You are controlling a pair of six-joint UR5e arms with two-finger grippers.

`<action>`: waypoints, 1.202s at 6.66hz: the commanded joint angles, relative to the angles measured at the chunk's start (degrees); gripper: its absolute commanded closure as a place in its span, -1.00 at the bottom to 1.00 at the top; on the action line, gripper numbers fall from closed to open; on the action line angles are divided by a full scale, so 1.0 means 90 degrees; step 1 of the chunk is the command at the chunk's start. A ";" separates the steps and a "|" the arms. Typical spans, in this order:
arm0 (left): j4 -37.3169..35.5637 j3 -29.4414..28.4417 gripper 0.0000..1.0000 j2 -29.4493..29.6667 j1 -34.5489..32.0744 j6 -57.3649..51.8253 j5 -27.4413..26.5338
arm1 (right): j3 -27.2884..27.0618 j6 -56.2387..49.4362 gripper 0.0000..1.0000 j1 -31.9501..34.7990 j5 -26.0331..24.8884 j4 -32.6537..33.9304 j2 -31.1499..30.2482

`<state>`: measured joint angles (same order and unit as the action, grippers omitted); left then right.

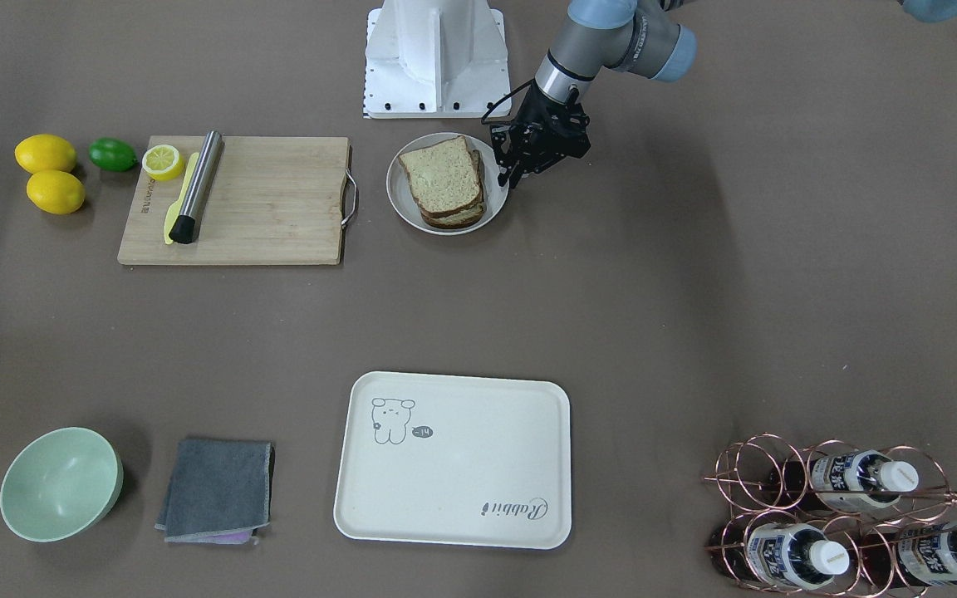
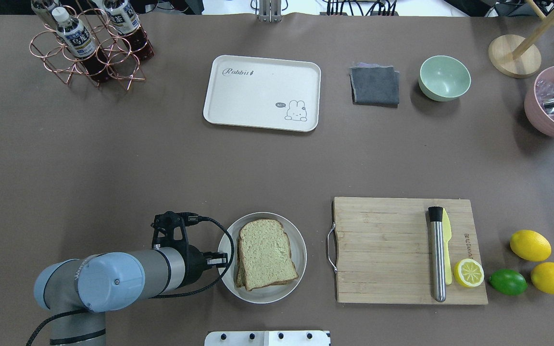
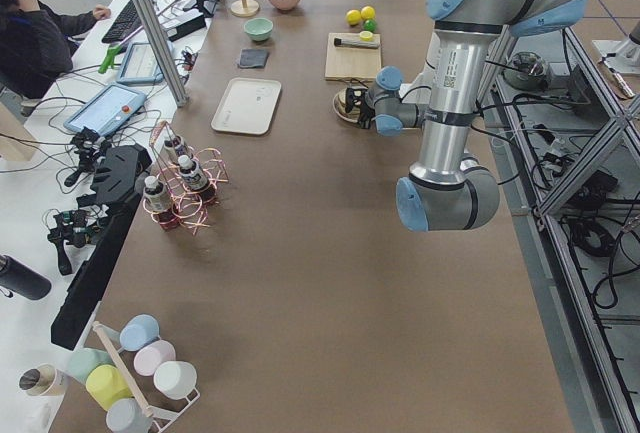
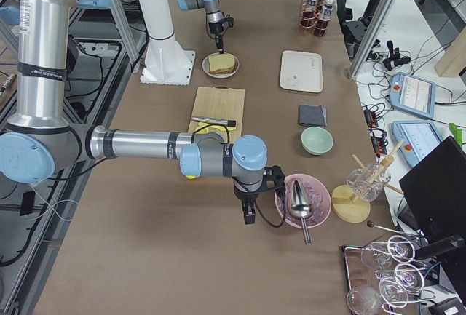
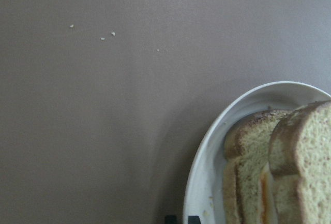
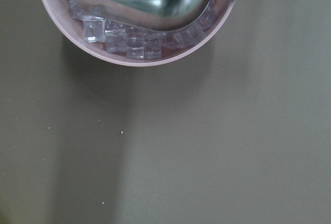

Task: Make sandwich and place on tray
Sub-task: 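Move the left gripper to the white plate's rim and grasp it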

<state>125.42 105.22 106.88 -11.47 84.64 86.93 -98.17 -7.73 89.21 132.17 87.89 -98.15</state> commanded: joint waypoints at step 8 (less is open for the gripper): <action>0.0479 0.0087 1.00 0.0291 -0.1281 0.0000 0.0954 | 0.0058 0.0010 -1.00 0.0000 0.0002 0.0020 -0.0002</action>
<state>128.93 106.20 108.68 -20.40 84.61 93.98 -97.71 -7.65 89.21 132.16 88.04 -98.10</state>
